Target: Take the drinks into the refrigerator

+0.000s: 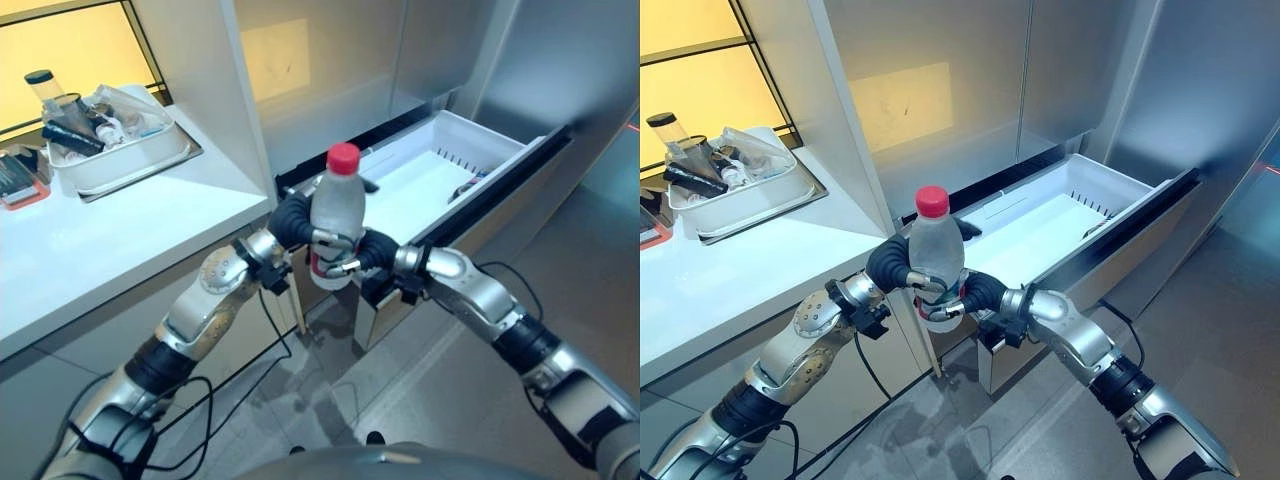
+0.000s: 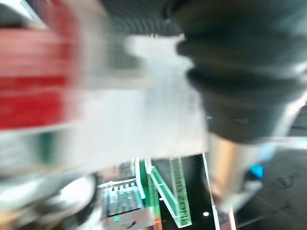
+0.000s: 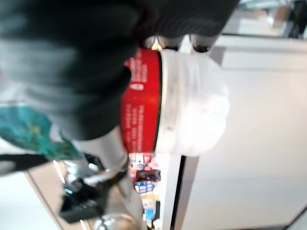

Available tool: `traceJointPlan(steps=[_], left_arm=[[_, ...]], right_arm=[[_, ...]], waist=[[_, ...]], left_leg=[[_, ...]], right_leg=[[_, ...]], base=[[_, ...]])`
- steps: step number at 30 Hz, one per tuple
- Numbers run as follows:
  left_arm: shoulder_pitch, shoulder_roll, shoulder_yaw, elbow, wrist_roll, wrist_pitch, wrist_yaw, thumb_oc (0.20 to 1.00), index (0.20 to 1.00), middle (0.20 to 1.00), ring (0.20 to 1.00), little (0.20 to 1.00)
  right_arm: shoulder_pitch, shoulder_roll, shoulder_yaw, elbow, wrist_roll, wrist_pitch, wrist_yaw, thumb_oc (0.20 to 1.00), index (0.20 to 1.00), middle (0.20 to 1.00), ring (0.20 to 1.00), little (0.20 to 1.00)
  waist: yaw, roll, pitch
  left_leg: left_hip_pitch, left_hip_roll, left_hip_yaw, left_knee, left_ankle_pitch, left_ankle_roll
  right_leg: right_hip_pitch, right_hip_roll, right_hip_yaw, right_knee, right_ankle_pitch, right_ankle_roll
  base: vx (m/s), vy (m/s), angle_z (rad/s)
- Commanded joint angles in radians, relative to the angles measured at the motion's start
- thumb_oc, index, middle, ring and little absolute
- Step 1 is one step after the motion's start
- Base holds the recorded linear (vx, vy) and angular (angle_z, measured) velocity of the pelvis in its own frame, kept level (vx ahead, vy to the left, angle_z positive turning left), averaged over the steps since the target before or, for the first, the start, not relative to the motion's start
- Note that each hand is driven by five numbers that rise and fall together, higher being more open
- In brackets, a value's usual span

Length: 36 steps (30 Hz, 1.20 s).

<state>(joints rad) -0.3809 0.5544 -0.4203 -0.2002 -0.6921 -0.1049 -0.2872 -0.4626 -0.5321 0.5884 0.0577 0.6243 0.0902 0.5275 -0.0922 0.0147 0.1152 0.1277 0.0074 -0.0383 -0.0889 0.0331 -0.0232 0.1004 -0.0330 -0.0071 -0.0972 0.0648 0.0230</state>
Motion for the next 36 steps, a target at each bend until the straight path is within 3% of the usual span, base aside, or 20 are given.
traceJointPlan(steps=[1, 8, 15, 18, 22, 23, 24, 28, 36], left_arm=[[-0.049, 0.002, 0.088, -0.004, -0.044, -0.075, 0.003, 1.0, 1.0, 1.0, 1.0, 1.0], [0.135, 0.054, 0.257, -0.054, -0.053, -0.106, 0.009, 1.0, 1.0, 1.0, 1.0, 1.0], [0.297, 0.034, 0.395, -0.101, -0.07, -0.114, 0.004, 1.0, 1.0, 1.0, 1.0, 1.0], [0.398, 0.012, 0.488, -0.112, -0.063, -0.119, 0.005, 1.0, 1.0, 1.0, 1.0, 1.0], [0.45, -0.008, 0.55, -0.125, -0.042, -0.135, 0.009, 1.0, 1.0, 1.0, 1.0, 1.0], [0.502, -0.027, 0.603, -0.141, -0.032, -0.145, 0.002, 1.0, 1.0, 1.0, 1.0, 1.0], [0.503, -0.027, 0.602, -0.142, -0.032, -0.144, 0.002, 1.0, 1.0, 1.0, 1.0, 1.0], [0.566, -0.091, 0.695, -0.162, -0.016, -0.17, 0.001, 1.0, 1.0, 1.0, 1.0, 1.0], [0.617, -0.181, 0.783, -0.151, -0.014, -0.2, -0.007, 1.0, 1.0, 1.0, 1.0, 1.0]], right_arm=[[-0.021, 0.048, -0.083, -0.145, 0.158, -0.065, 0.009, 0.2, 0.2, 0.2, 0.2, 0.2], [0.119, 0.012, -0.242, -0.272, 0.281, -0.089, 0.006, 0.2, 0.2, 0.2, 0.2, 0.2], [0.269, -0.003, -0.435, -0.326, 0.328, -0.129, -0.02, 0.2, 0.2, 0.2, 0.2, 0.2], [0.359, -0.012, -0.578, -0.349, 0.338, -0.166, -0.045, 0.2, 0.2, 0.2, 0.2, 0.2], [0.419, -0.025, -0.685, -0.366, 0.328, -0.189, -0.059, 0.2, 0.2, 0.2, 0.2, 0.2], [0.48, -0.044, -0.792, -0.384, 0.306, -0.207, -0.065, 0.2, 0.2, 0.2, 0.2, 0.2], [0.482, -0.044, -0.793, -0.386, 0.306, -0.206, -0.065, 0.2, 0.2, 0.2, 0.2, 0.2], [0.589, -0.054, -0.993, -0.387, 0.219, -0.261, -0.103, 0.2, 0.2, 0.2, 0.2, 0.2], [0.667, 0.034, -1.107, -0.351, 0.163, -0.298, -0.126, 0.2, 0.2, 0.2, 0.2, 0.2]], waist=[[0.001, -0.044, -0.009], [0.008, -0.048, -0.004], [0.009, -0.05, -0.006], [0.007, -0.051, -0.008], [0.006, -0.054, -0.008], [0.001, -0.056, -0.007], [0.002, -0.056, -0.008], [-0.011, -0.058, -0.008], [-0.032, -0.054, -0.011]], left_leg=[[0.048, 0.0, -0.03, 0.039, -0.129, 0.013], [0.039, -0.001, -0.029, 0.042, -0.131, 0.013], [0.037, -0.001, -0.032, 0.038, -0.133, 0.013], [0.037, -0.001, -0.035, 0.038, -0.135, 0.013], [0.036, 0.0, -0.035, 0.035, -0.135, 0.012], [0.035, 0.001, -0.036, 0.033, -0.135, 0.013], [0.035, 0.001, -0.036, 0.032, -0.135, 0.013], [0.029, -0.001, -0.032, 0.032, -0.136, 0.013], [0.034, -0.004, -0.009, 0.033, -0.148, 0.018]], right_leg=[[0.06, -0.042, -0.059, 0.034, -0.116, 0.051], [0.051, -0.043, -0.063, 0.033, -0.116, 0.054], [0.052, -0.042, -0.065, 0.03, -0.12, 0.055], [0.05, -0.04, -0.065, 0.03, -0.122, 0.054], [0.05, -0.039, -0.065, 0.03, -0.124, 0.054], [0.048, -0.039, -0.065, 0.029, -0.123, 0.056], [0.048, -0.039, -0.065, 0.029, -0.123, 0.057], [0.036, -0.039, -0.063, 0.029, -0.121, 0.059], [0.03, -0.036, -0.041, 0.028, -0.122, 0.057]], base=[[0.0, 0.003, 0.03], [0.0, 0.0, 0.0], [0.0, 0.0, 0.0], [0.0, 0.0, 0.0], [0.0, -0.002, 0.01], [0.0, 0.0, 0.0], [0.0, 0.0, 0.0], [0.0, -0.006, 0.02], [0.0, -0.008, -0.06]])
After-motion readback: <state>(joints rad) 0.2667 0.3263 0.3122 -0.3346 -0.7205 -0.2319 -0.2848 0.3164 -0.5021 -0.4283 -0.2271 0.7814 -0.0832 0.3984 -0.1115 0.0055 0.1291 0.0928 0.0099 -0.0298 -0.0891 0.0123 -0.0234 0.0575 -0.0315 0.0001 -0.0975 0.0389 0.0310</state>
